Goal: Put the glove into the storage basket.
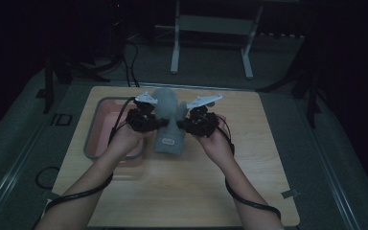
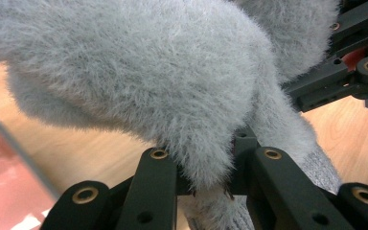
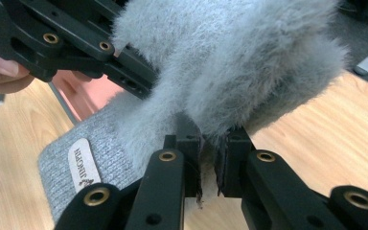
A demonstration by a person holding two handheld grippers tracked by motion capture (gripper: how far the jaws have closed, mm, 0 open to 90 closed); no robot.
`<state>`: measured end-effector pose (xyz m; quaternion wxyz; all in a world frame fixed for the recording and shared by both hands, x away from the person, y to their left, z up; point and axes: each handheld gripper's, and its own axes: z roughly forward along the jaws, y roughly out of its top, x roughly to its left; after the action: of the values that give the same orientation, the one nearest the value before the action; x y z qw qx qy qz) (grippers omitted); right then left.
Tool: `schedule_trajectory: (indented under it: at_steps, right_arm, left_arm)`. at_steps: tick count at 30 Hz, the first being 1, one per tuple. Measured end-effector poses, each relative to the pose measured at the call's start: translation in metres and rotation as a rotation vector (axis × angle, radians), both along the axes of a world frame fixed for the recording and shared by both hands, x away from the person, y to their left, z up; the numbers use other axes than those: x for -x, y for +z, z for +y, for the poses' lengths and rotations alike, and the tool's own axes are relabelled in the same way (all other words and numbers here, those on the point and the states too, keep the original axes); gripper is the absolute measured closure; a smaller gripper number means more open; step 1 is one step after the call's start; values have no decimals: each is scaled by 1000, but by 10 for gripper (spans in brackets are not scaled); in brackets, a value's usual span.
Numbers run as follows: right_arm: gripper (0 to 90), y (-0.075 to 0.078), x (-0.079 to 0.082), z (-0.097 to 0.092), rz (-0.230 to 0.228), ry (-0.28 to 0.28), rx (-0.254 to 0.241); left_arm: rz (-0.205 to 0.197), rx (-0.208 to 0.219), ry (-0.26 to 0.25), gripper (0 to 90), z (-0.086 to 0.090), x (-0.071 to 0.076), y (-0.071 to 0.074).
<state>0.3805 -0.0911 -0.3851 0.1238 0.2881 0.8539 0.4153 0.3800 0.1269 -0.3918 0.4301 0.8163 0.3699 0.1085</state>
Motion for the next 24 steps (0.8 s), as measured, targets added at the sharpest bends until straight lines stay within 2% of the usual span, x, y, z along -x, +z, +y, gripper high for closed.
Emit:
schedule_trajectory:
  at_steps: [6,7,8,9,11,12,13,17,19,20,22,24]
  right_arm:
    - [823,15,-8,29,-12,23,-6]
    - [823,17,-10,35,-16,30,-7]
    - [823,17,-10,35,-16,30,-7]
    - [823,20,-14,45,-13,47,-7]
    - [823,21,-15,49,-14,50,-10]
    - [823,24,-17,60,-11,62,-14]
    - [823,24,-17,60,-11,62,-14]
    - [823,26,-20,84,-10,70,-32]
    - [823,25,-22,95,1,79,-35]
    - [823,24,-23,101,-2,80,-33]
    - [823,23,-24,107,-4,82,-32]
    - [823,19,-27,121,7,94,-34]
  left_arm:
    - [-9,-3,32,787,23,-3,13]
    - [-10,-7,44,787,34,-4,17]
    - [-10,-7,44,786,34,-4,17]
    - [-6,-12,45,787,43,-5,20]
    - [-1,-5,53,786,49,-6,22]
    - [8,-11,60,786,55,-6,24]
    - [3,-13,67,787,58,-6,25]
    - [-9,-39,109,786,82,-4,29]
    - [-12,-50,116,786,85,-3,29]
    - [-3,-65,137,787,93,-3,29]
    - [0,-76,145,786,98,-4,29]
    - [17,-89,154,786,109,-6,27]
